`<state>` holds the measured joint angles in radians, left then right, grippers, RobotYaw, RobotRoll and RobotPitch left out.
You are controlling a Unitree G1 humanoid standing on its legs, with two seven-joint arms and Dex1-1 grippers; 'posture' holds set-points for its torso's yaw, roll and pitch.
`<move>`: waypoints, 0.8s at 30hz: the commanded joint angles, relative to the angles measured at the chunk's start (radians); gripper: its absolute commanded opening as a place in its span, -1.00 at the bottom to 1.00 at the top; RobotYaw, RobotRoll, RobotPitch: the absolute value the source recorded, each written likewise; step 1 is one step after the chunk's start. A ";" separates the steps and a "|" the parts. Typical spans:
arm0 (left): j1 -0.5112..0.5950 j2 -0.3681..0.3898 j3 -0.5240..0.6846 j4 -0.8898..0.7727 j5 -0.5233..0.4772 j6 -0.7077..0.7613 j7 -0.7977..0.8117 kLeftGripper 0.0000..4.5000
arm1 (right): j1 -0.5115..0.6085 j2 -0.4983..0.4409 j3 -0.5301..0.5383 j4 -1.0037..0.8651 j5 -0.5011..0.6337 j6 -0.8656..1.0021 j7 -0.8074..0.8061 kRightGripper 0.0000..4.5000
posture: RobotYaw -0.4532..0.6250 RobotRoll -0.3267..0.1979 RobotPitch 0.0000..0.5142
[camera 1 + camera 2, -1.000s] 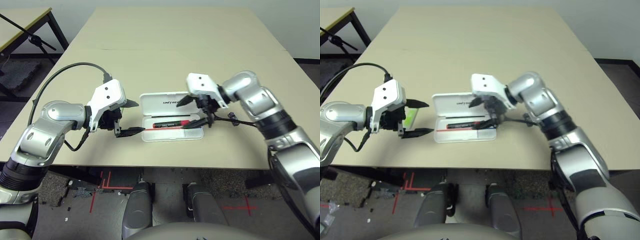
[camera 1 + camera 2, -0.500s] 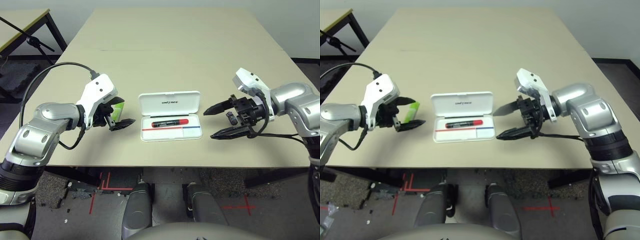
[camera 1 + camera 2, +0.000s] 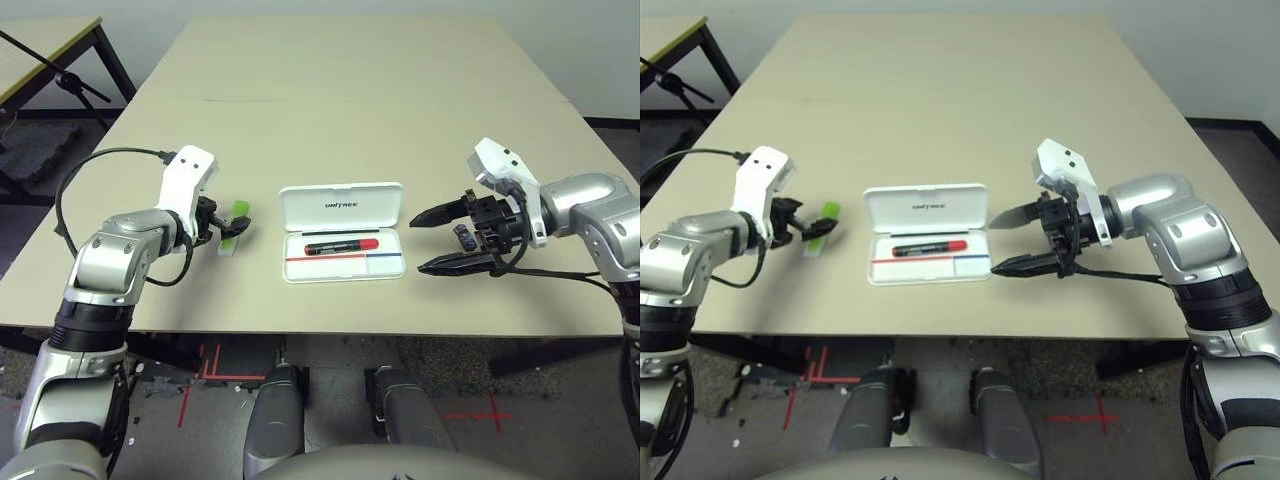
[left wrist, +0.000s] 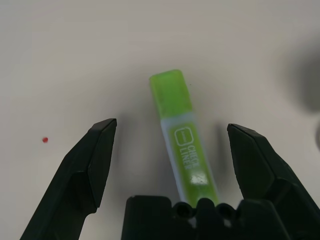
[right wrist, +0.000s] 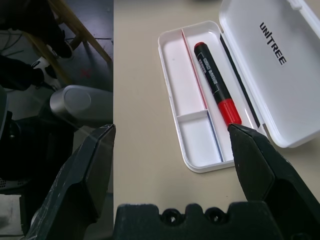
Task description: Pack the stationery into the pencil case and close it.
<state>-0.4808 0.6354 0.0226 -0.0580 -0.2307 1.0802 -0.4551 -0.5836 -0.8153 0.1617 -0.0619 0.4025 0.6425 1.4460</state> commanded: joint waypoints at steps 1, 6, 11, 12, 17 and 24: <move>-0.026 -0.031 0.017 0.026 0.015 0.021 0.046 1.00 | 0.004 0.003 0.015 -0.005 -0.002 -0.013 -0.011 0.98 | -0.06 0.25 -0.59; -0.032 -0.094 0.027 0.050 0.012 0.072 0.105 1.00 | 0.006 0.000 0.019 -0.003 -0.002 -0.018 -0.017 0.98 | -0.07 0.25 -0.56; -0.020 -0.119 0.012 0.088 0.023 0.072 0.132 1.00 | 0.009 -0.002 0.021 -0.006 -0.004 -0.019 -0.024 0.98 | -0.08 0.25 -0.55; -0.019 -0.118 0.008 0.096 0.025 0.070 0.134 1.00 | 0.009 -0.002 0.021 -0.006 -0.004 -0.019 -0.025 0.98 | -0.09 0.25 -0.55; -0.015 -0.115 0.000 0.108 0.023 0.074 0.133 0.95 | 0.011 -0.002 0.024 -0.003 -0.010 -0.029 -0.032 0.99 | -0.09 0.25 -0.54; -0.003 -0.092 -0.021 0.094 0.025 0.060 0.113 0.03 | 0.011 -0.001 0.026 -0.002 -0.012 -0.033 -0.041 1.00 | -0.10 0.25 -0.54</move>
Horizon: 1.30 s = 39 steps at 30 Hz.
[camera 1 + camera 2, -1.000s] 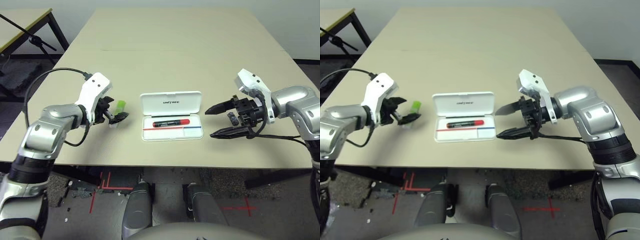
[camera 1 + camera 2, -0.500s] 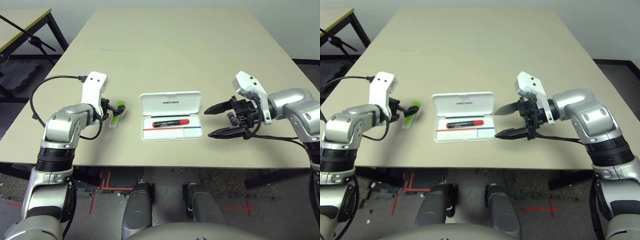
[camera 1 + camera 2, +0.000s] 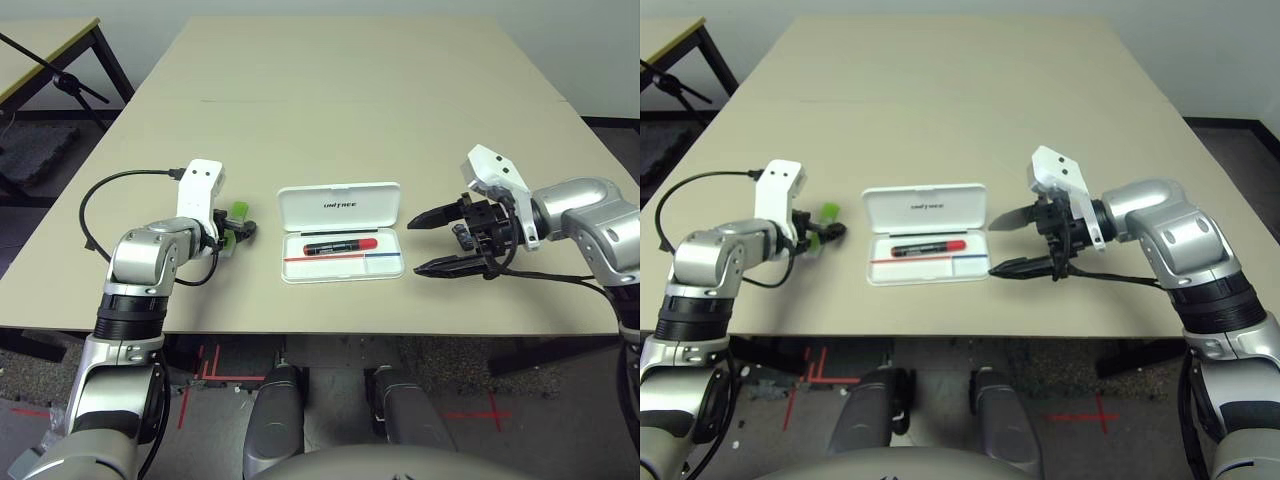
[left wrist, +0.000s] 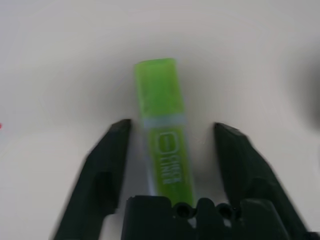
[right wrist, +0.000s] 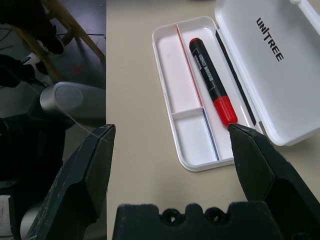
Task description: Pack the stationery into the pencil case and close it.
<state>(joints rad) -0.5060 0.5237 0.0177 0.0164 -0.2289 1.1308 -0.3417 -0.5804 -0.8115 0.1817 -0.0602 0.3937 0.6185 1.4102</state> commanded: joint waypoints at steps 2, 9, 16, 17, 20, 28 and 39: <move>0.024 0.038 -0.019 0.009 0.020 0.006 -0.015 -0.31 | 0.007 -0.004 0.007 -0.002 -0.005 -0.010 -0.007 1.00 | -0.10 0.25 -0.54; 0.064 0.201 -0.055 -0.040 0.008 -0.115 -0.173 -0.52 | 0.000 0.002 0.017 0.010 -0.013 -0.021 -0.012 1.00 | -0.08 0.25 -0.53; 0.198 0.432 -0.050 -0.123 -0.004 -0.237 -0.389 -0.52 | -0.007 0.004 0.022 0.025 -0.026 -0.035 -0.010 1.00 | -0.07 0.25 -0.54; 0.215 0.456 -0.043 -0.134 -0.006 -0.253 -0.412 -0.52 | -0.008 0.004 0.023 0.028 -0.027 -0.038 -0.010 1.00 | -0.07 0.25 -0.54; 0.279 0.519 -0.010 -0.167 -0.025 -0.345 -0.504 -0.52 | -0.011 0.005 0.023 0.038 -0.033 -0.047 -0.008 1.00 | -0.06 0.25 -0.54; 0.412 0.604 0.079 -0.267 -0.099 -0.492 -0.705 -0.52 | -0.030 0.010 0.032 0.073 -0.048 -0.065 0.002 1.00 | -0.04 0.25 -0.55; 0.408 0.611 0.128 -0.462 -0.246 -0.493 -0.837 -0.52 | -0.052 0.012 0.046 0.124 -0.065 -0.099 0.011 1.00 | -0.03 0.25 -0.60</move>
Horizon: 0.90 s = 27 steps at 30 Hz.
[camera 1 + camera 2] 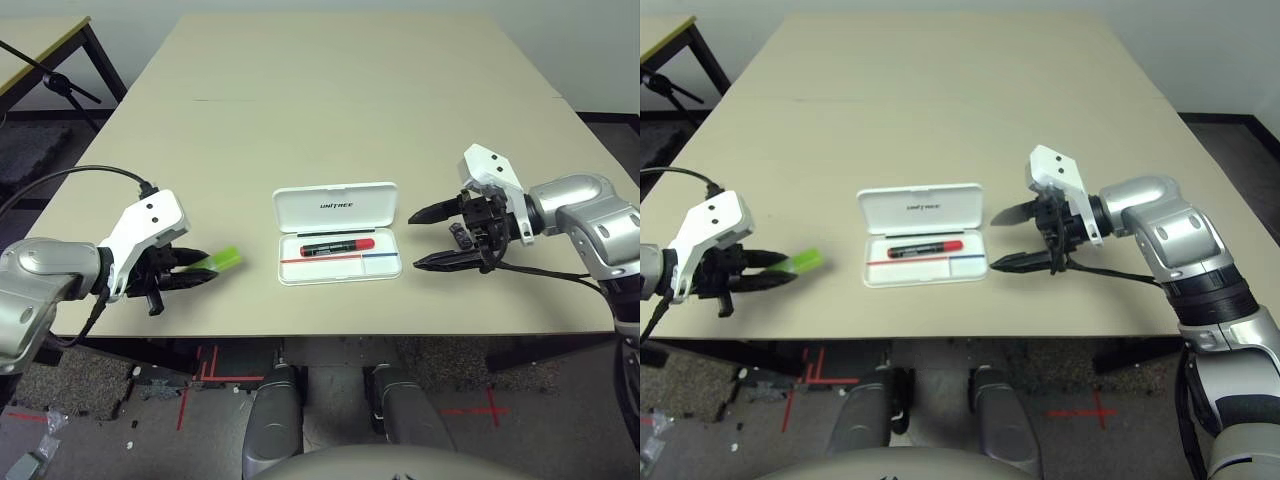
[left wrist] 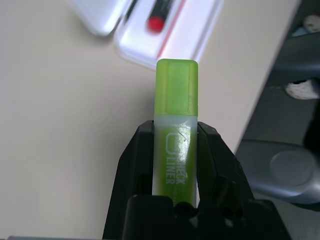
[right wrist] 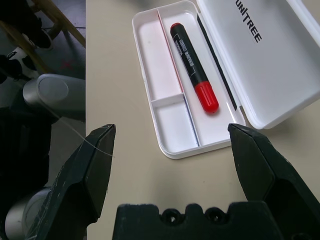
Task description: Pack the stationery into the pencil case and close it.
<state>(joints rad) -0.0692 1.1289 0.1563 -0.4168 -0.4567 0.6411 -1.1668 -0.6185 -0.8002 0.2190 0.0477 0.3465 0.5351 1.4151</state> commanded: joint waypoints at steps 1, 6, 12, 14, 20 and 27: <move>-0.043 0.004 -0.025 -0.037 -0.019 -0.003 -0.012 -0.52 | -0.015 0.000 0.010 0.019 -0.019 -0.017 0.007 1.00 | -0.03 0.25 -0.60; -0.159 -0.038 -0.138 -0.089 -0.020 0.038 0.015 -0.52 | -0.018 0.001 0.010 0.029 -0.028 -0.027 0.008 1.00 | -0.05 0.25 -0.62; -0.297 -0.100 -0.296 -0.073 0.044 0.081 0.048 -0.52 | -0.012 -0.002 0.004 0.021 -0.022 -0.022 0.011 1.00 | -0.06 0.25 -0.64; -0.345 -0.130 -0.354 -0.052 0.078 0.071 0.050 -0.52 | -0.012 -0.002 0.005 0.023 -0.024 -0.023 0.010 1.00 | -0.06 0.25 -0.64; -0.482 -0.238 -0.529 0.045 0.214 0.033 0.056 -0.52 | -0.006 -0.004 0.007 0.018 -0.028 -0.024 0.007 1.00 | -0.07 0.25 -0.65; -0.580 -0.332 -0.653 0.150 0.334 -0.023 0.037 -0.52 | 0.000 -0.004 0.008 0.016 -0.032 -0.026 0.002 1.00 | -0.08 0.25 -0.64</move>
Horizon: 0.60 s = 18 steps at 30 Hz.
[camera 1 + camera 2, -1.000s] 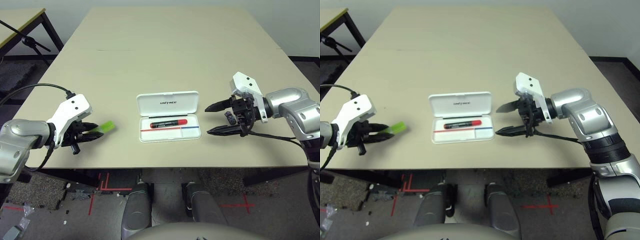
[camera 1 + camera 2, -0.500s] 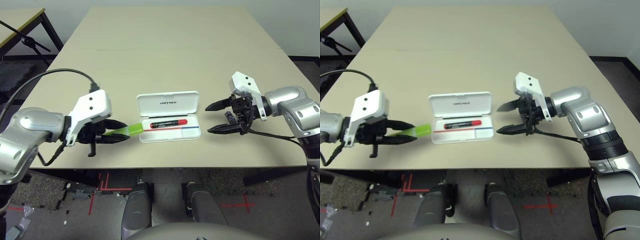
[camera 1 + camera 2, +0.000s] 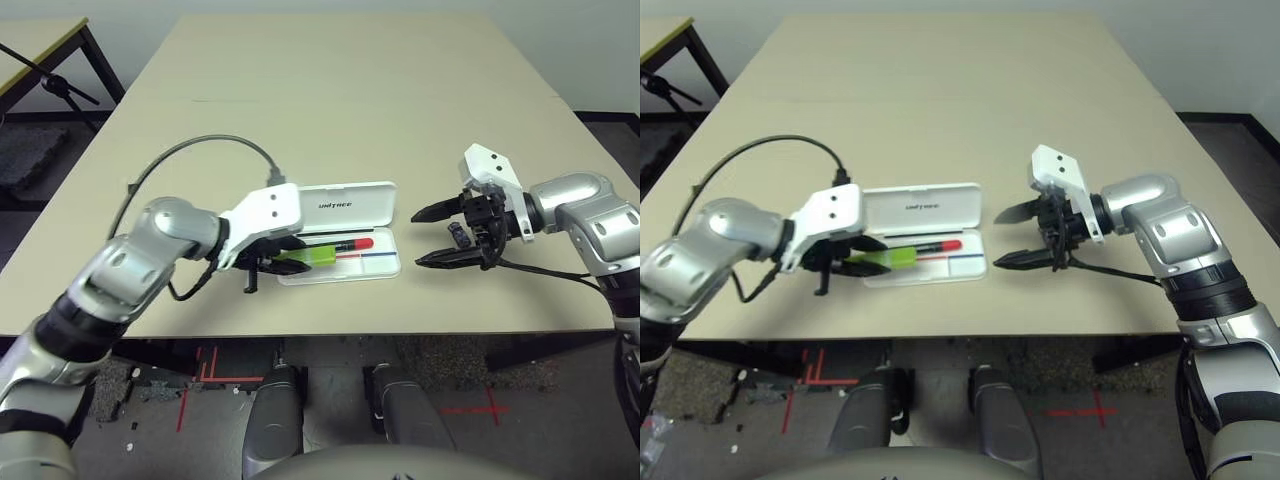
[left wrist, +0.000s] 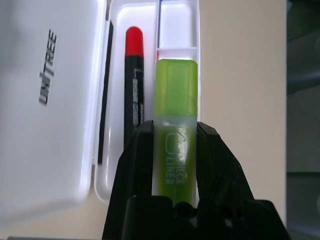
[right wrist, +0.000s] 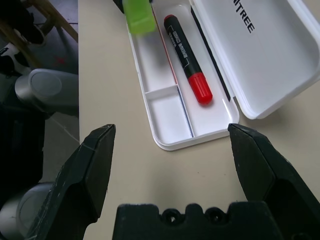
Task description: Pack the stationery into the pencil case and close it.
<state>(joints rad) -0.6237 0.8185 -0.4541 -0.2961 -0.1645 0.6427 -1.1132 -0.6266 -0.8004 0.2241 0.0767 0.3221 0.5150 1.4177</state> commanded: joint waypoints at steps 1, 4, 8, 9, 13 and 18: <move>-0.037 -0.037 -0.055 0.043 0.054 -0.032 -0.021 -0.52 | 0.010 -0.004 0.002 -0.013 -0.009 -0.007 -0.002 1.00 | -0.08 0.25 -0.64; -0.060 -0.074 -0.080 0.064 0.074 -0.039 -0.034 -0.52 | 0.015 -0.004 -0.001 -0.016 -0.012 -0.006 -0.005 1.00 | -0.10 0.25 -0.64; -0.073 -0.113 -0.092 0.066 0.075 -0.030 -0.047 -0.52 | 0.021 -0.005 -0.003 -0.018 -0.014 -0.006 -0.010 1.00 | -0.11 0.25 -0.63; -0.074 -0.120 -0.094 0.065 0.076 -0.027 -0.049 -0.52 | 0.024 -0.006 -0.004 -0.020 -0.014 -0.006 -0.011 1.00 | -0.11 0.25 -0.63; -0.080 -0.144 -0.101 0.079 0.089 -0.021 -0.050 -0.52 | 0.030 -0.006 -0.004 -0.022 -0.015 -0.007 -0.016 1.00 | -0.12 0.25 -0.62; -0.082 -0.170 -0.102 0.075 0.089 0.025 -0.044 -0.52 | 0.035 -0.007 -0.003 -0.030 -0.015 -0.005 -0.023 1.00 | -0.12 0.25 -0.60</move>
<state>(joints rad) -0.6937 0.6494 -0.5351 -0.2183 -0.0852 0.6483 -1.1494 -0.6015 -0.8018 0.2238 0.0689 0.3121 0.5141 1.3976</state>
